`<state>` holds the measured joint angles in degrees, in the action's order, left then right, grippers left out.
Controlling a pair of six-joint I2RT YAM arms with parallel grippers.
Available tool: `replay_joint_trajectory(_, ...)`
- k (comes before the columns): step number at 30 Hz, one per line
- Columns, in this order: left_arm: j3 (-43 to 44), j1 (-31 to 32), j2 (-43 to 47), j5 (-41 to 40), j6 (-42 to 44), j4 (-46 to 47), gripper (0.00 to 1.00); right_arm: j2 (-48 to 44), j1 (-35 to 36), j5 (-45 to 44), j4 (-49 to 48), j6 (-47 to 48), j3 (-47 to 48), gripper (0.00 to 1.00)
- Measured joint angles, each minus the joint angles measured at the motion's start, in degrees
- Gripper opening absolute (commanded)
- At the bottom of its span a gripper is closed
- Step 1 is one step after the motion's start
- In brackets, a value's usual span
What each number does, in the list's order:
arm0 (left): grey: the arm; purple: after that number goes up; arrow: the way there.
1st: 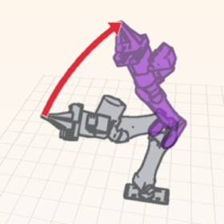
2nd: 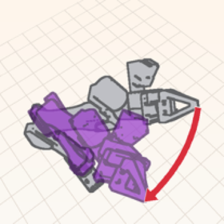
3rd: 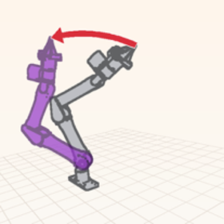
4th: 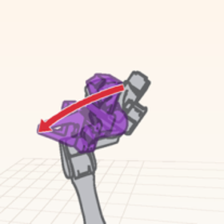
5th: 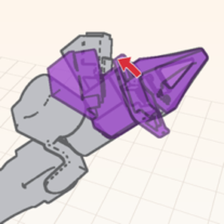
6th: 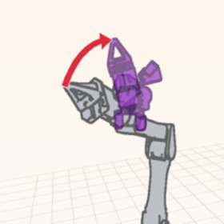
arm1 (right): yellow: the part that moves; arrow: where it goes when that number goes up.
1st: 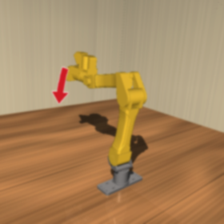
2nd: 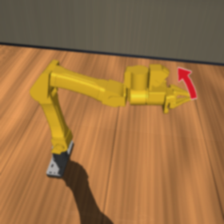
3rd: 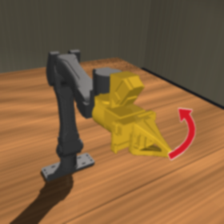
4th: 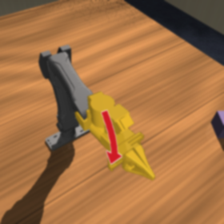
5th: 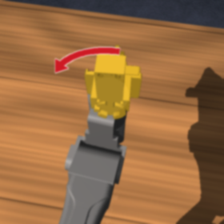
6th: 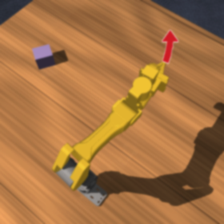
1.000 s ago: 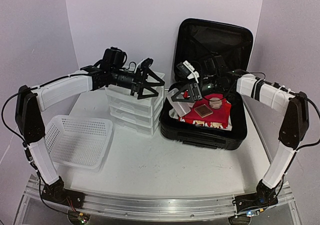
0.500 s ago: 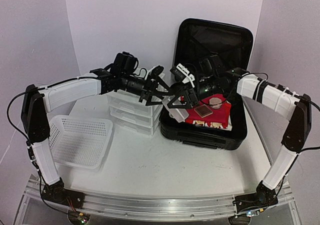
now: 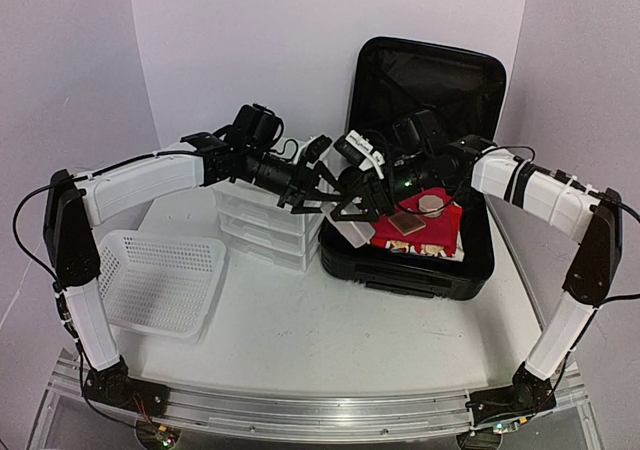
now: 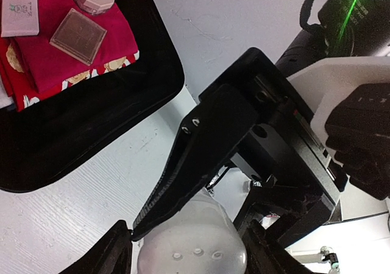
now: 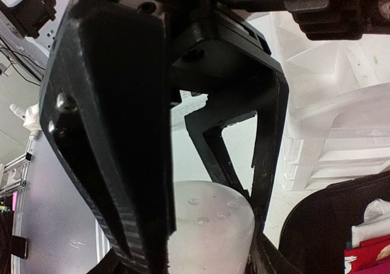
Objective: Open, take out, and arrange the luggage
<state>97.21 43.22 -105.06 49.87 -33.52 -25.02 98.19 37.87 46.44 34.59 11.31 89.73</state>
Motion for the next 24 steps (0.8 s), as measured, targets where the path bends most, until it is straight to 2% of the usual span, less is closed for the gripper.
replay_joint_trajectory(3, 1.0, 0.5, 0.0, -1.4, 1.2, -1.6, 0.44, 0.0, 0.2, -0.9, 0.3, 0.2, 0.1, 0.21)
replay_joint_trajectory(7, 1.5, 0.7, 0.0, -3.6, 2.5, -2.5, 0.37, 0.0, 0.4, -2.5, 0.6, 0.6, 0.2, 0.29)
replay_joint_trajectory(8, 1.8, 0.7, 0.1, -4.0, 3.0, -3.1, 0.35, 0.0, 0.5, -2.8, 0.6, 0.7, 0.2, 0.36)
replay_joint_trajectory(10, 2.0, 0.9, 0.2, -4.8, 4.0, -3.8, 0.34, 0.0, 0.6, -3.5, 0.4, 0.9, 0.2, 0.58)
replay_joint_trajectory(14, 2.5, 1.2, 1.3, -8.6, 6.9, -6.6, 0.33, -0.2, 1.1, -5.6, 0.0, 0.0, 0.3, 0.95)
replay_joint_trajectory(15, 2.6, 1.1, 1.8, -10.0, 7.9, -7.3, 0.33, -0.5, 1.2, -6.8, 0.2, -0.2, 0.3, 0.98)
replay_joint_trajectory(20, 6.1, 0.9, 4.7, -19.4, 14.0, -13.4, 0.30, -3.1, 0.1, -13.6, 0.3, -2.5, 0.0, 0.98)
replay_joint_trajectory(24, 11.8, 0.2, 7.3, -27.8, 19.9, -18.4, 0.31, -9.7, -5.9, -15.6, 0.1, -5.6, -2.6, 0.98)
